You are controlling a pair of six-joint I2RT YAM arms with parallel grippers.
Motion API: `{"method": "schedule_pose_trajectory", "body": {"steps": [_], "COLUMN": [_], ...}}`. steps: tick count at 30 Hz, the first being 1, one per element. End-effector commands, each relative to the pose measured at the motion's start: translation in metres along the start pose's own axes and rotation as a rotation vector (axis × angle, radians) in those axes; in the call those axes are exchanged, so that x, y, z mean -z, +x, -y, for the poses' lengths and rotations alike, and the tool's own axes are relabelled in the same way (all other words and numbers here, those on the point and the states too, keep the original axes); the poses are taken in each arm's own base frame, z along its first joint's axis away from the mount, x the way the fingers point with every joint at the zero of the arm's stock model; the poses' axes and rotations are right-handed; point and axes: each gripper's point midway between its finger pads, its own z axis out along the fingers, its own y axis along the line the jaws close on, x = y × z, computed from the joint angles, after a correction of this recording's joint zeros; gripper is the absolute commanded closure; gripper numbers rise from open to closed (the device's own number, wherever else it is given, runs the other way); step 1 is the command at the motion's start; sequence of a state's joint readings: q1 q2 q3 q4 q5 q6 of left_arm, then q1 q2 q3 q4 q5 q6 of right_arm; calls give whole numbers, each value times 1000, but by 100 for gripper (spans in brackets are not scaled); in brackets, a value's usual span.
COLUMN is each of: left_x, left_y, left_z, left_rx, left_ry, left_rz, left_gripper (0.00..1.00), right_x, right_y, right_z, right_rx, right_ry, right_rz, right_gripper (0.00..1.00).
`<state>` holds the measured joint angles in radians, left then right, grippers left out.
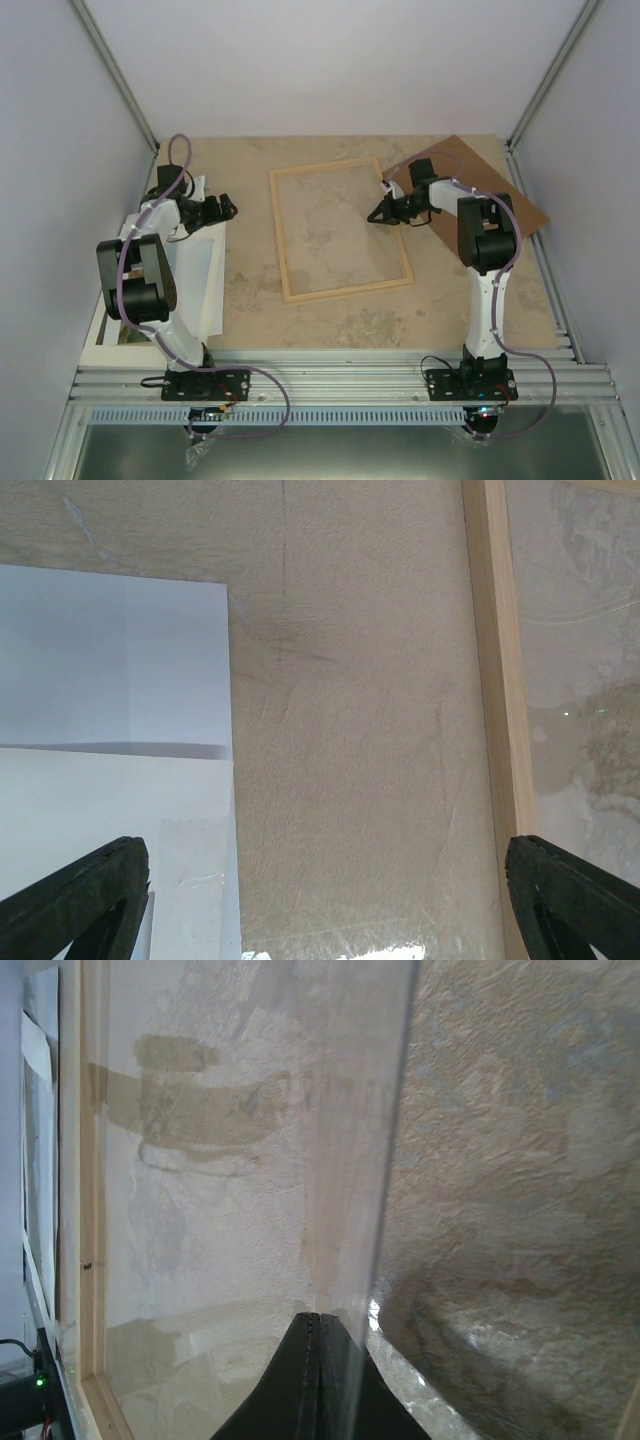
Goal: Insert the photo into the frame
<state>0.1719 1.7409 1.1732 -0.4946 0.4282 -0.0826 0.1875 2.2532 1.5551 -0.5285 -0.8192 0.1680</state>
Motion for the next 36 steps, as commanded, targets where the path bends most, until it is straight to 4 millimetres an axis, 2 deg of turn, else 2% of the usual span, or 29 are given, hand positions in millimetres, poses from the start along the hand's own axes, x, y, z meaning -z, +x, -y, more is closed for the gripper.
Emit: {"method": "schedule_pose_trajectory", "body": {"steps": [1,24,33,36], "left_x": [0,-4,-7,-14], "left_y": [-8,-6,-2,4], "left_z": [2,-1,0,6], "left_rx": [-9,-1,3,3], "left_ry": [6,-5,9,29], "left_rz": [15,7,-4,-24], "left_gripper": [1,1,1,3], "right_x": [7,8,6,9], "right_y": [-5,-5,-10,-11], "right_z": [6,7,-17,-26], "right_rx": [14,3,39,64], "right_ry": [26,22,-73,-110], "right_rz": [22,35,67,85], "right_gripper": [100,100,100,99]}}
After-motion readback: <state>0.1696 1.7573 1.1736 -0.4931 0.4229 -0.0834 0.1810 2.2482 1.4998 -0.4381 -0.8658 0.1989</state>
